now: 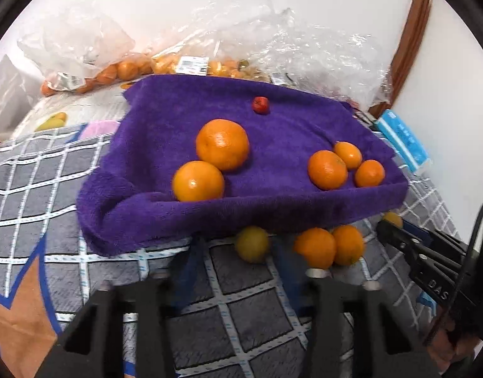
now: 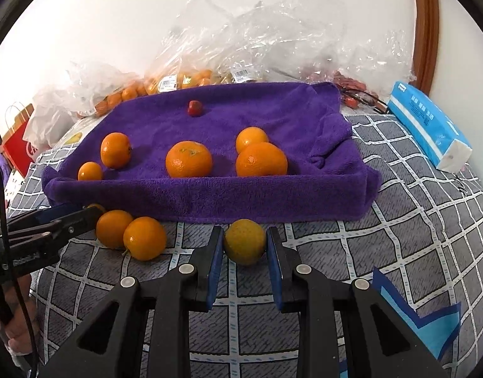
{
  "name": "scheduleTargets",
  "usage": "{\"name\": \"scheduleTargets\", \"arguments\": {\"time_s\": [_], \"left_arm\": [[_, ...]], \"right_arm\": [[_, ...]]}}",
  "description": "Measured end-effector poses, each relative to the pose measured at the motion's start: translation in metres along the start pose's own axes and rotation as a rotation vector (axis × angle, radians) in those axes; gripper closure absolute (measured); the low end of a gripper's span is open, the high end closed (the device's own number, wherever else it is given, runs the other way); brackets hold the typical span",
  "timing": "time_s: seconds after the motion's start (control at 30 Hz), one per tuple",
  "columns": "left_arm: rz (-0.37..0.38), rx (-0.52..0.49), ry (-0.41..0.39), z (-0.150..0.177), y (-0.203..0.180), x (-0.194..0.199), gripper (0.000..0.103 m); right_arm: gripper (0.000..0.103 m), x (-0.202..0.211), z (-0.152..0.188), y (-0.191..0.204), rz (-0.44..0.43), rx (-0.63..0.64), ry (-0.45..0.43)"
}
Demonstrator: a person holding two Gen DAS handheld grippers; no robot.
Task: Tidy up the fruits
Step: 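Grasp a second yellow-green fruit with the left tool while the right tool holds its fruit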
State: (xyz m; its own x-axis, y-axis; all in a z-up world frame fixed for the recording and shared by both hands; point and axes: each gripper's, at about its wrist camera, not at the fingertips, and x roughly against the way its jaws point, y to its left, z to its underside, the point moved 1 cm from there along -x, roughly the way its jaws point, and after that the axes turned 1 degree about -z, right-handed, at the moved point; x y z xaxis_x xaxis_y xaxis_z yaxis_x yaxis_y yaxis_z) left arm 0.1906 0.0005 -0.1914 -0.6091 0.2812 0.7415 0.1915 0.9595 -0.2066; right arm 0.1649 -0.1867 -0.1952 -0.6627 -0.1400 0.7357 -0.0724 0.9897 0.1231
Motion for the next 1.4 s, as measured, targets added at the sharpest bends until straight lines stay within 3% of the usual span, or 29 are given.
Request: {"name": "scheduleTargets", "arguments": {"time_s": [0.03,0.2,0.47,0.7,0.83,1.0,1.13,1.2,1.3,1.4], "left_arm": [[0.026,0.007,0.009,0.000,0.000,-0.001,0.080],[0.023,0.031,-0.016,0.001,0.005,0.005,0.080],[0.087,0.163,-0.009,0.003,0.028,0.009,0.080],[0.127,0.252,-0.022,0.006,0.049,0.018,0.063],[0.171,0.179,-0.045,0.005,0.034,0.024,0.061],[0.248,0.109,0.020,0.006,0.004,0.019,0.060],[0.167,0.056,0.007,0.004,-0.012,0.016,0.057],[0.183,0.083,0.002,0.003,-0.006,0.016,0.057],[0.184,0.135,-0.084,0.004,0.007,0.029,0.055],[0.089,0.132,-0.086,0.001,0.015,0.025,0.051]], "right_arm": [[0.076,0.000,0.000,0.000,-0.005,-0.001,0.001],[0.076,0.000,0.000,-0.001,-0.014,-0.008,-0.001],[0.076,0.000,0.001,-0.002,-0.018,-0.010,-0.001],[0.076,0.000,0.000,-0.002,-0.014,-0.012,-0.004],[0.076,0.002,0.000,-0.003,-0.014,-0.019,-0.010],[0.076,0.005,0.000,-0.005,-0.012,-0.029,-0.023],[0.076,0.009,0.001,-0.008,-0.011,-0.047,-0.041],[0.076,0.011,0.001,-0.010,-0.015,-0.055,-0.045],[0.076,0.011,0.001,-0.010,-0.015,-0.055,-0.043],[0.076,0.010,0.001,-0.007,-0.012,-0.044,-0.036]]}}
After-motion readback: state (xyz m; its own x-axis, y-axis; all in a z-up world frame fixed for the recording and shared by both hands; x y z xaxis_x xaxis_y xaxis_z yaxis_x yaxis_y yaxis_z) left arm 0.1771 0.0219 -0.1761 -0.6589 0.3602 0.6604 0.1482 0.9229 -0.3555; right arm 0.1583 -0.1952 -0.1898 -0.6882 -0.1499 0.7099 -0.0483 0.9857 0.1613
